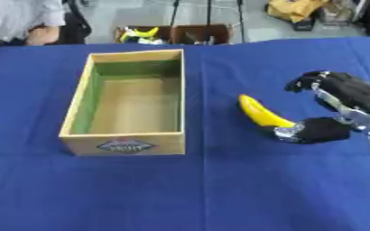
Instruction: Pick up objects on the table and place them in the box.
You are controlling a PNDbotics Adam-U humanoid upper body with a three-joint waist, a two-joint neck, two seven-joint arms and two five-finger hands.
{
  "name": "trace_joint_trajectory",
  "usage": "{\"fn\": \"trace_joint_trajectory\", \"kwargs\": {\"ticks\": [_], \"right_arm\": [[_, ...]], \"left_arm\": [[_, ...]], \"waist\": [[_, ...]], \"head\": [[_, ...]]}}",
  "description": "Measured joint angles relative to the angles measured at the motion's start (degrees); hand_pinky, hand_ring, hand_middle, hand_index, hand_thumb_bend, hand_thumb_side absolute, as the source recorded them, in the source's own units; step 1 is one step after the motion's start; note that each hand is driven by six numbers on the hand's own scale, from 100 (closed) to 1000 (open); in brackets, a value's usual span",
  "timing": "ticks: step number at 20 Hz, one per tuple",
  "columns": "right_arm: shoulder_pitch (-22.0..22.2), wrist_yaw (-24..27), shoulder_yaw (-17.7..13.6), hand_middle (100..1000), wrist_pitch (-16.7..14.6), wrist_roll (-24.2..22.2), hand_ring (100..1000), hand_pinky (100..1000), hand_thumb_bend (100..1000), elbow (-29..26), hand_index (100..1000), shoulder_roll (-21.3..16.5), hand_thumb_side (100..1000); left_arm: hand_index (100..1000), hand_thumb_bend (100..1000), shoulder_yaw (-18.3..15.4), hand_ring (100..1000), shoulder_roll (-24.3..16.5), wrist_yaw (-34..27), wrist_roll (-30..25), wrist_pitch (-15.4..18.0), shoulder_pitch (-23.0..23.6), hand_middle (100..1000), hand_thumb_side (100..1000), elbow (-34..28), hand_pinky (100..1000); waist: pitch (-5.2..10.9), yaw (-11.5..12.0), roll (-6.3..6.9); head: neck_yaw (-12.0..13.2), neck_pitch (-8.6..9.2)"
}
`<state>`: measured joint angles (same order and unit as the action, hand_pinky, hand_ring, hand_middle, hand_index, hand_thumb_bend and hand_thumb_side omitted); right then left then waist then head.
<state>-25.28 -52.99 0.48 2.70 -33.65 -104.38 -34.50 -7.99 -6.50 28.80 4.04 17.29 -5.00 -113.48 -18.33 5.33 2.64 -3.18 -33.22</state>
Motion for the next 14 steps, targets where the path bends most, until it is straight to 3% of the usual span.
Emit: {"fn": "trace_joint_trajectory", "kwargs": {"ticks": [14], "right_arm": [[-0.88, -2.15, 0.64, 715, 0.51, 0.49, 786, 604, 696, 5.26, 829, 1.79, 756]], "left_arm": [[745, 100, -0.01, 630, 0.07, 0.00, -0.02, -0.10, -0.04, 606, 983, 0.00, 305]], "waist": [[-0.01, 0.16, -0.10]], "head": [[-0.97, 1.11]]}}
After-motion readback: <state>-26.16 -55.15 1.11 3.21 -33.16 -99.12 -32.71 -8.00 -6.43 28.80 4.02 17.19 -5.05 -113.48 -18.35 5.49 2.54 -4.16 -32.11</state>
